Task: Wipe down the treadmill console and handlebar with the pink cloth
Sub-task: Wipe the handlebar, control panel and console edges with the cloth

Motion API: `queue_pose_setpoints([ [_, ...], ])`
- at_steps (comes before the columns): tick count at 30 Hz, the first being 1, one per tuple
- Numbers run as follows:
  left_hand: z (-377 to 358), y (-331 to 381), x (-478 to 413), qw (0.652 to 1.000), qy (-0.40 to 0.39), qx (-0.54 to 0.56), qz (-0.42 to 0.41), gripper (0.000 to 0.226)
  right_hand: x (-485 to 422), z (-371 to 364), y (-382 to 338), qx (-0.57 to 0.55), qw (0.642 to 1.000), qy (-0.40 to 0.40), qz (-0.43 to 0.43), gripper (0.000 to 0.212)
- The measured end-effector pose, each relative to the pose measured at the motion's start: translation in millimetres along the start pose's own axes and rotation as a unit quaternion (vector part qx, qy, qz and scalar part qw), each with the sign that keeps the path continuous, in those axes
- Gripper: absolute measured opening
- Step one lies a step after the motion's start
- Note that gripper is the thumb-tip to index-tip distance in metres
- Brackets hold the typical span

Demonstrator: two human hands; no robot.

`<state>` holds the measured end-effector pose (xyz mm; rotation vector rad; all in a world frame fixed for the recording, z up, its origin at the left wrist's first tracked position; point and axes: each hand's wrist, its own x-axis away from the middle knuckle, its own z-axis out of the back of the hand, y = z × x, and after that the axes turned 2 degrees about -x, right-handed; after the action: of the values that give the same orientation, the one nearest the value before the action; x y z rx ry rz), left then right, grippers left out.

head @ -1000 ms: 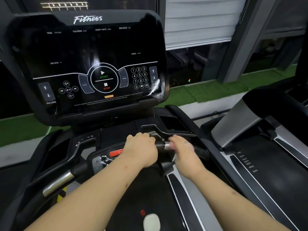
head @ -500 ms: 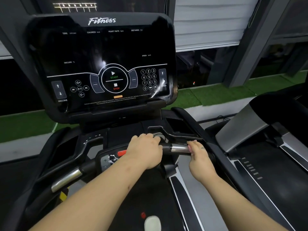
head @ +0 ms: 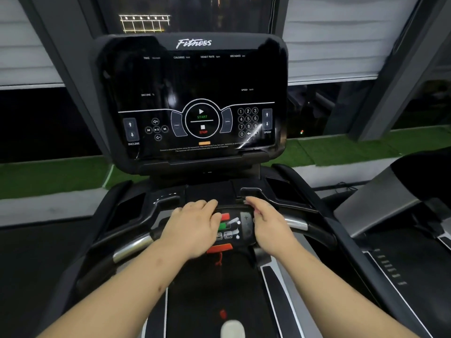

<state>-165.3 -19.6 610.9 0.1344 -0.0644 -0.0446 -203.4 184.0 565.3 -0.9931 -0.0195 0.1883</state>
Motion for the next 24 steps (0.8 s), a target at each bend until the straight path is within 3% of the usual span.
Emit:
queue_pose_setpoints([
  [4,-17.7,-4.4,3.8,1.0,0.022,-0.019,0.002,0.062,24.3,-12.8,-14.6,0.033,0.995,0.023,0.087,0.047],
  [9,-32.3,-13.7,22.9,0.998,0.061,-0.032,0.003,0.067,49.9,-36.0,-6.9,0.145,0.962,-0.096,0.212,0.073],
  [13,-40.5,-31.5,43.0,0.995,0.087,-0.016,0.036,0.069,47.3,-30.0,6.8,0.201,0.957,-0.033,0.205,0.064],
  [16,-49.8,-42.8,59.7,0.994,0.092,-0.005,0.062,0.073,49.1,-41.2,10.8,0.213,0.959,0.002,0.186,0.071],
  [20,-60.3,-51.8,73.0,0.993,0.08,0.003,0.085,0.076,57.9,-75.3,-2.3,0.202,0.961,-0.018,0.187,0.089],
  [24,-64.3,-57.6,73.6,0.993,0.082,0.01,0.086,0.075,61.4,-99.2,-13.2,0.211,0.94,-0.058,0.263,0.082],
])
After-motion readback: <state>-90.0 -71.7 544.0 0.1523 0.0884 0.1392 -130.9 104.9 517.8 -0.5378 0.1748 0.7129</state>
